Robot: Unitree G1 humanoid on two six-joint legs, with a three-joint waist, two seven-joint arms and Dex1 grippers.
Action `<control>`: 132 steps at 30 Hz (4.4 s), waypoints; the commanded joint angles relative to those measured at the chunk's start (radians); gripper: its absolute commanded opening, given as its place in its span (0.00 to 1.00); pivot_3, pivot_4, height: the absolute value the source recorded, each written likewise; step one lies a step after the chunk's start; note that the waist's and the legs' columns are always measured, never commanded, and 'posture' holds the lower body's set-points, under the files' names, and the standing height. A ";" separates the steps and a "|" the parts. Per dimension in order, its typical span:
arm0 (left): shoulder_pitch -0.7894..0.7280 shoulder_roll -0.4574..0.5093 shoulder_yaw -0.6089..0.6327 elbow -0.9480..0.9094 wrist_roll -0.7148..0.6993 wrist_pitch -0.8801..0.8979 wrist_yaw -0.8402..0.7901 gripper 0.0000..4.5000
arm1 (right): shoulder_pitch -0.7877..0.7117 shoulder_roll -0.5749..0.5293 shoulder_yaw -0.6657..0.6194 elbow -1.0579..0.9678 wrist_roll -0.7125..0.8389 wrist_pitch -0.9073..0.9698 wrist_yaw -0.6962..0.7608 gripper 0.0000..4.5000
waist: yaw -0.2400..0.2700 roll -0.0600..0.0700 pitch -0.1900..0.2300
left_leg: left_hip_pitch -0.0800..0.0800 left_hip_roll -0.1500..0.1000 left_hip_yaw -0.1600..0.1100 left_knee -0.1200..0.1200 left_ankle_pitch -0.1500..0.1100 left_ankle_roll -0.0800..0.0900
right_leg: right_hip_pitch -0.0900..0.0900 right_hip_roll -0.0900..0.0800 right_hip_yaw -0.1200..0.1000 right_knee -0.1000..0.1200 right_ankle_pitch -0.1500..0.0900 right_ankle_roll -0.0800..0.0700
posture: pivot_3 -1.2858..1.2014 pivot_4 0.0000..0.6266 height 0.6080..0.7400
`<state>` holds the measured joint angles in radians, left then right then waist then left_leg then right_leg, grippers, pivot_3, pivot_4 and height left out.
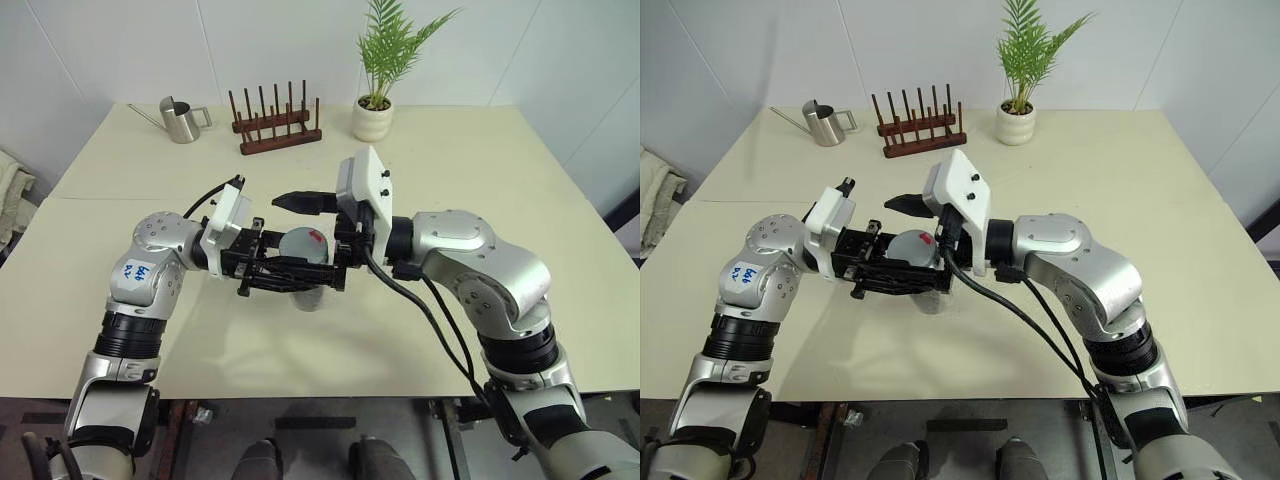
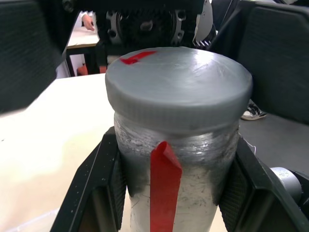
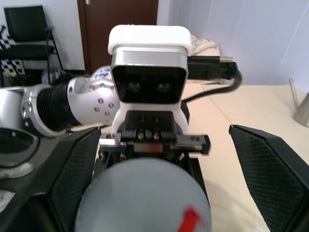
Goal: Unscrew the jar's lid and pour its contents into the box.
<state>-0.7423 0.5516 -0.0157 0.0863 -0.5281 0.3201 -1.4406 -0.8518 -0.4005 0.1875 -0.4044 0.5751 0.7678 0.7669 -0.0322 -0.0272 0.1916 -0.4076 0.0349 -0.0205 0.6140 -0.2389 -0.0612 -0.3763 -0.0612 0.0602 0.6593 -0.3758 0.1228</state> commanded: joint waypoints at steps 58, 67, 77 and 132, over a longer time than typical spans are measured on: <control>-0.075 0.028 0.005 0.087 -0.002 -0.015 -0.049 0.45 | -0.011 0.086 -0.119 -0.114 0.231 0.221 -0.305 0.99 | -0.001 0.000 0.000 | 0.000 0.000 0.000 0.000 0.000 0.000 | 0.000 0.000 0.000 0.000 0.000 0.000 | 0.52 0.24 1.00; -0.070 0.026 0.005 0.083 0.006 -0.025 -0.042 0.45 | 0.018 0.055 -0.049 -0.115 0.179 0.205 -0.276 0.99 | -0.001 0.000 0.000 | 0.000 0.000 0.000 0.000 0.000 0.000 | 0.000 0.000 0.000 0.000 0.000 0.000 | 0.52 0.24 1.00; -0.065 0.023 0.005 0.079 0.007 -0.029 -0.032 0.45 | 0.026 0.025 -0.056 -0.120 0.159 0.205 -0.265 0.99 | 0.000 0.000 0.000 | -0.001 0.000 0.000 0.000 0.000 0.000 | 0.000 0.000 0.000 0.000 0.000 0.000 | 0.52 0.24 1.00; -0.083 0.009 -0.001 0.113 0.023 -0.060 -0.035 0.45 | 0.034 -0.041 -0.095 -0.173 0.208 0.209 -0.243 0.99 | 0.000 0.000 0.000 | -0.001 0.000 0.000 0.000 0.000 0.000 | 0.000 0.000 0.000 0.000 0.000 0.000 | 0.52 0.24 1.00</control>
<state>-0.8015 0.5631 -0.0198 0.2158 -0.5016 0.2675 -1.4762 -0.7981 -0.4461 0.1117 -0.5495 0.7774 1.0011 0.5201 -0.0318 -0.0269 0.1919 -0.4083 0.0352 -0.0205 0.6139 -0.2389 -0.0610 -0.3768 -0.0612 0.0600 0.6592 -0.3759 0.1227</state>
